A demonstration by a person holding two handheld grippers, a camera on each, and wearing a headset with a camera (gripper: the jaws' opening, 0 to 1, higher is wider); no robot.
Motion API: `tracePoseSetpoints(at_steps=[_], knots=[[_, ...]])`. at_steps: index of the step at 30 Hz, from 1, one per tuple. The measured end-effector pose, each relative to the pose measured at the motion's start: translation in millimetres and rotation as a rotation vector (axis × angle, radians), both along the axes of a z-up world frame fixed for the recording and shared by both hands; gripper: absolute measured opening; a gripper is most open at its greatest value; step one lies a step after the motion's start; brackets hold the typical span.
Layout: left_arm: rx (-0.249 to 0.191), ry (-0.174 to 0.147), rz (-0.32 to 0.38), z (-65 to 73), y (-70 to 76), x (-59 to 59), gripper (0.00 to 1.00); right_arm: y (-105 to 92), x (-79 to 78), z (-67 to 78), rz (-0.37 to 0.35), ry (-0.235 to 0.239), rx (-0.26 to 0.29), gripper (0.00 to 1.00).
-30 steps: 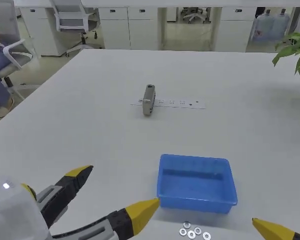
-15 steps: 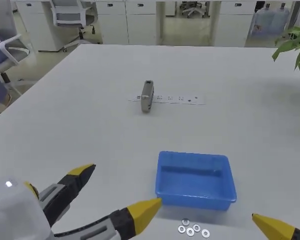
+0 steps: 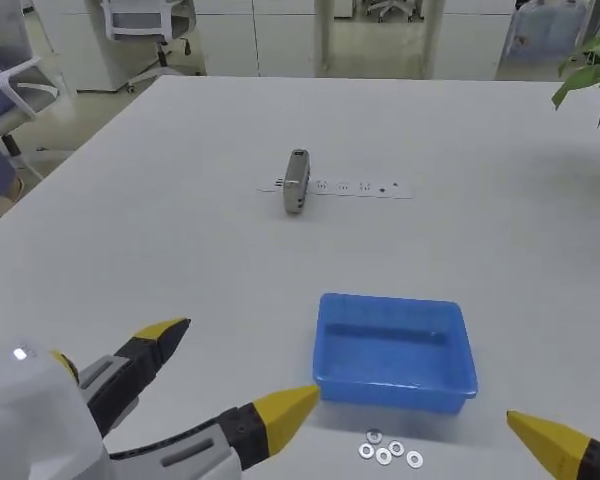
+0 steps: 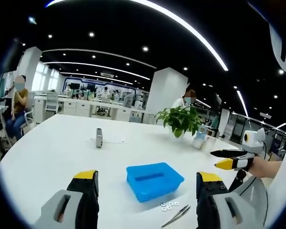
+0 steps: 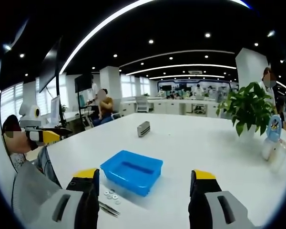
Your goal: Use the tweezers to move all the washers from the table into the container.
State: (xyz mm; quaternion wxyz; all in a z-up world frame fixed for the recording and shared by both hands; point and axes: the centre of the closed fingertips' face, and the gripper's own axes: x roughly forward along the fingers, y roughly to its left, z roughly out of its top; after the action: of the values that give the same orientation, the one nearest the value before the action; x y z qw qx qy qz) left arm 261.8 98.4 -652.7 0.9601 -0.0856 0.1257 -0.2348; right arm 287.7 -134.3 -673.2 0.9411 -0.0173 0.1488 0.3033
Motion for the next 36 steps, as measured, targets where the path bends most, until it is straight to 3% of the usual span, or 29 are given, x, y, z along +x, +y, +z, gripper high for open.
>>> tracePoseSetpoints(at_steps=[3, 6, 11, 15, 18, 22, 24, 27, 29, 33, 34, 35, 36], knots=[[0.037, 0.01, -0.036, -5.9, -3.5, -0.1, 0.73, 5.8, 0.7, -4.6, 0.044, 0.006, -0.022, 0.65], [0.105, 0.05, -0.124, -18.1, -15.4, -2.6, 0.64, 14.0, -1.3, -11.7, 0.116, 0.011, -0.054, 0.49], [0.181, 0.103, -0.261, -34.2, -33.4, -9.6, 0.43, 27.7, -8.4, -19.1, 0.213, 0.019, -0.089, 0.25], [0.254, 0.139, -0.369, -49.6, -46.5, -15.3, 0.19, 37.0, -16.5, -30.5, 0.285, 0.048, -0.12, 0.14], [0.298, 0.199, -0.475, -66.9, -60.4, -23.2, 0.15, 43.6, -23.0, -43.5, 0.341, 0.079, -0.162, 0.11], [0.406, 0.272, -0.589, -94.4, -70.3, -31.1, 0.15, 50.4, -28.6, -55.4, 0.4, 0.113, -0.188, 0.1], [0.433, 0.287, -0.62, -103.8, -74.2, -32.3, 0.17, 52.8, -30.9, -60.2, 0.424, 0.124, -0.21, 0.1], [0.483, 0.338, -0.67, -123.8, -77.0, -37.3, 0.17, 54.4, -33.0, -68.9, 0.458, 0.135, -0.253, 0.1], [0.539, 0.351, -0.7, -137.3, -77.0, -39.6, 0.17, 56.5, -35.5, -73.0, 0.479, 0.144, -0.274, 0.1], [0.533, 0.399, -0.716, -152.2, -81.4, -42.4, 0.16, 58.9, -39.5, -80.2, 0.503, 0.155, -0.304, 0.11], [0.556, 0.406, -0.723, -155.9, -80.3, -43.3, 0.15, 59.2, -40.2, -81.3, 0.506, 0.158, -0.308, 0.11], [0.611, 0.406, -0.741, -161.5, -77.3, -43.6, 0.14, 59.3, -41.2, -82.9, 0.511, 0.161, -0.312, 0.11], [0.627, 0.405, -0.743, -164.2, -77.2, -42.8, 0.13, 59.3, -42.0, -84.1, 0.514, 0.166, -0.317, 0.11]])
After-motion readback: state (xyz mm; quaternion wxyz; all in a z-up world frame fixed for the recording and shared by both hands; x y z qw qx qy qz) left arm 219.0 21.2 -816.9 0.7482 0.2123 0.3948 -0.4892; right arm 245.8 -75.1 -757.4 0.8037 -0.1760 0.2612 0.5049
